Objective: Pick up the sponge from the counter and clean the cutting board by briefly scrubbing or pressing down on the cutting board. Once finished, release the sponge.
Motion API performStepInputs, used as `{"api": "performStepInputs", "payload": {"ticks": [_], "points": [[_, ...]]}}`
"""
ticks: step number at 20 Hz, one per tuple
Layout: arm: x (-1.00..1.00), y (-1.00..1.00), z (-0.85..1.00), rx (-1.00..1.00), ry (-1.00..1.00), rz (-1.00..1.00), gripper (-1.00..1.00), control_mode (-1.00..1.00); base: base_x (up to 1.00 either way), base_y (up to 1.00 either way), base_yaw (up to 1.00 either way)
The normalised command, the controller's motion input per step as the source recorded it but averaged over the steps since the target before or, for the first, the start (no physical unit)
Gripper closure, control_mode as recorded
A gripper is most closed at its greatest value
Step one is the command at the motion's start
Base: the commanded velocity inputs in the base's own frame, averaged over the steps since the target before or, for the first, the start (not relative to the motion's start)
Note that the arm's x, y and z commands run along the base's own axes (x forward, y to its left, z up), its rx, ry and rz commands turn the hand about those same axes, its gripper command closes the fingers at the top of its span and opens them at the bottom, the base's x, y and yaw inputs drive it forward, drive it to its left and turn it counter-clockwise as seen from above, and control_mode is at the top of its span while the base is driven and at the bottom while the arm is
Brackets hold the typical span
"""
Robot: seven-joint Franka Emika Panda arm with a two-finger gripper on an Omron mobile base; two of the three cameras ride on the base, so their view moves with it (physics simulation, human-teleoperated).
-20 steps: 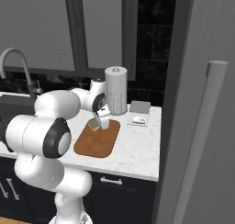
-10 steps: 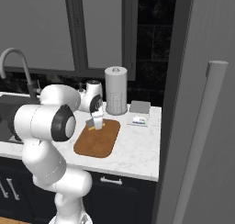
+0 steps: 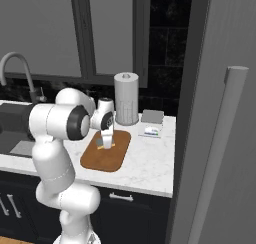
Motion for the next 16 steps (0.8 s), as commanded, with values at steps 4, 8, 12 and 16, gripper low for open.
{"api": "performStepInputs", "payload": {"ticks": [4, 8, 12, 16], "points": [[-0.81, -0.01, -0.71, 0.03, 0.0, -0.12, 1.0, -1.0, 0.0, 0.0, 0.0], [-0.99, -0.19, -0.61, 0.06, 0.04, -0.12, 1.0, -1.0, 0.0, 0.0, 0.0], [-1.0, -0.2, -0.7, 0.02, 0.15, -0.15, 1.0, -1.0, 0.0, 0.0, 0.0], [-0.9, -0.16, -0.77, 0.0, 0.28, -0.16, 1.0, -1.0, 0.0, 0.0, 0.0]]}}
